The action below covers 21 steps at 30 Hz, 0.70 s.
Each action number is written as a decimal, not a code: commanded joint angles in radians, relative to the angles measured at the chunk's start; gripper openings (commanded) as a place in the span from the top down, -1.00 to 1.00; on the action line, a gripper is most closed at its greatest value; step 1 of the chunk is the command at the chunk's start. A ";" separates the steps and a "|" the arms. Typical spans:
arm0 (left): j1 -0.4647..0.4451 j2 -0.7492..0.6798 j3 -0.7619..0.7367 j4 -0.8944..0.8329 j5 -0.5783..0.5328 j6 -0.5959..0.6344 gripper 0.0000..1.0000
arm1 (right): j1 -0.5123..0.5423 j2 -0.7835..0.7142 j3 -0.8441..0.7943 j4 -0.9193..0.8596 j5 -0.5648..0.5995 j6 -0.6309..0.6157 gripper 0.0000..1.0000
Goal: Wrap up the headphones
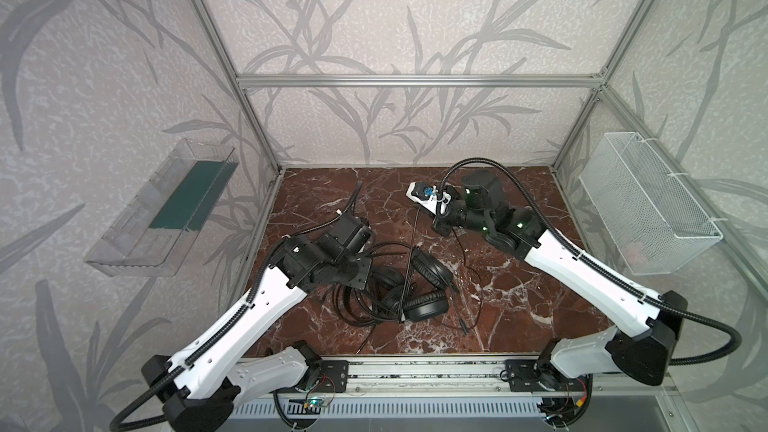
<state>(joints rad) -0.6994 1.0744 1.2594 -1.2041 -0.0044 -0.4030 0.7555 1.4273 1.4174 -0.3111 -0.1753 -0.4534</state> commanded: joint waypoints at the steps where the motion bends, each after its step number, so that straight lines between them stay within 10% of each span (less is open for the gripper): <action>1: -0.006 -0.056 0.029 0.041 0.050 -0.005 1.00 | -0.025 -0.011 0.001 0.076 -0.011 0.054 0.77; 21: -0.005 -0.055 0.181 0.053 0.102 -0.062 1.00 | -0.079 0.046 -0.182 0.238 -0.075 0.332 0.26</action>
<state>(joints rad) -0.7013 1.0286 1.3842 -1.1984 0.0750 -0.4263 0.6861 1.4635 1.2633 -0.1310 -0.2451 -0.2020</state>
